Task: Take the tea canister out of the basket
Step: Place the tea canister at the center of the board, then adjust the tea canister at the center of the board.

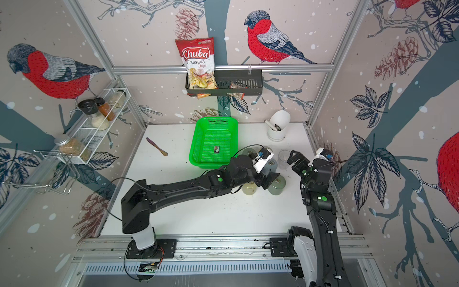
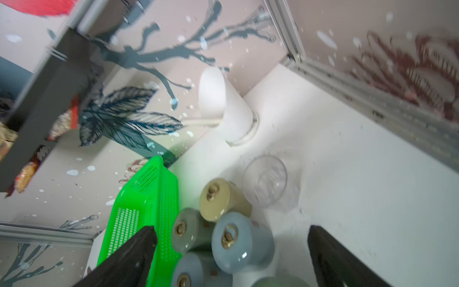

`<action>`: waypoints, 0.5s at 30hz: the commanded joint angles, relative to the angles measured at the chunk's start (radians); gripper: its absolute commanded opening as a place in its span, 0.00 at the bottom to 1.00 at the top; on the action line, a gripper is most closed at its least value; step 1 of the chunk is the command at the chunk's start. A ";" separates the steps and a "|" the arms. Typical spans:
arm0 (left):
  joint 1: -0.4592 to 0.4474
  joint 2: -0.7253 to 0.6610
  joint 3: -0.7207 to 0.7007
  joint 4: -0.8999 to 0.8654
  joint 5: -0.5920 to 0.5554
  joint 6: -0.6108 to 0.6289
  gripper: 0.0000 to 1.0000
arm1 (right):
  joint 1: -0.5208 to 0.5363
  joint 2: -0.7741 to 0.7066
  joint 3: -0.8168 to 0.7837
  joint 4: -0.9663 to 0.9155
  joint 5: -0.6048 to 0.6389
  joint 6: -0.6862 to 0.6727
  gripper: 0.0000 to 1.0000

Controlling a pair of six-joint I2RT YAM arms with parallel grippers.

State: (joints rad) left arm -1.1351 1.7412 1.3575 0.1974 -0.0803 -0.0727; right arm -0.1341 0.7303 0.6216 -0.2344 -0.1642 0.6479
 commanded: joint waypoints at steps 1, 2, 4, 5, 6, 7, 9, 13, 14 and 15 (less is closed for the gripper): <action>0.027 -0.109 -0.138 0.088 -0.078 -0.015 0.97 | -0.021 0.012 -0.083 0.013 -0.120 0.108 1.00; 0.038 -0.142 -0.178 0.100 -0.079 -0.024 0.97 | -0.029 0.019 -0.112 0.034 -0.150 0.129 1.00; 0.063 -0.213 -0.256 0.107 -0.087 -0.044 0.97 | -0.057 0.035 -0.176 0.093 -0.206 0.175 0.99; 0.073 -0.240 -0.285 0.107 -0.091 -0.051 0.97 | -0.074 0.042 -0.202 0.117 -0.229 0.196 0.98; 0.085 -0.268 -0.315 0.107 -0.099 -0.058 0.97 | -0.092 0.048 -0.227 0.152 -0.254 0.217 0.97; 0.097 -0.291 -0.339 0.110 -0.105 -0.064 0.97 | -0.107 0.052 -0.248 0.178 -0.269 0.235 0.95; 0.112 -0.332 -0.392 0.113 -0.120 -0.075 0.97 | -0.128 0.056 -0.267 0.199 -0.287 0.243 0.88; 0.127 -0.366 -0.445 0.125 -0.135 -0.093 0.97 | -0.165 0.052 -0.261 0.184 -0.305 0.222 0.72; 0.129 -0.365 -0.452 0.129 -0.136 -0.097 0.97 | -0.173 0.051 -0.265 0.186 -0.311 0.222 0.63; 0.131 -0.362 -0.452 0.129 -0.133 -0.101 0.97 | -0.178 0.052 -0.272 0.196 -0.317 0.226 0.50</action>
State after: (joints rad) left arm -1.0100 1.3853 0.9142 0.2695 -0.2028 -0.1535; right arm -0.2996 0.7837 0.3588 -0.0937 -0.4343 0.8558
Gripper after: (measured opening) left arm 0.965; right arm 0.585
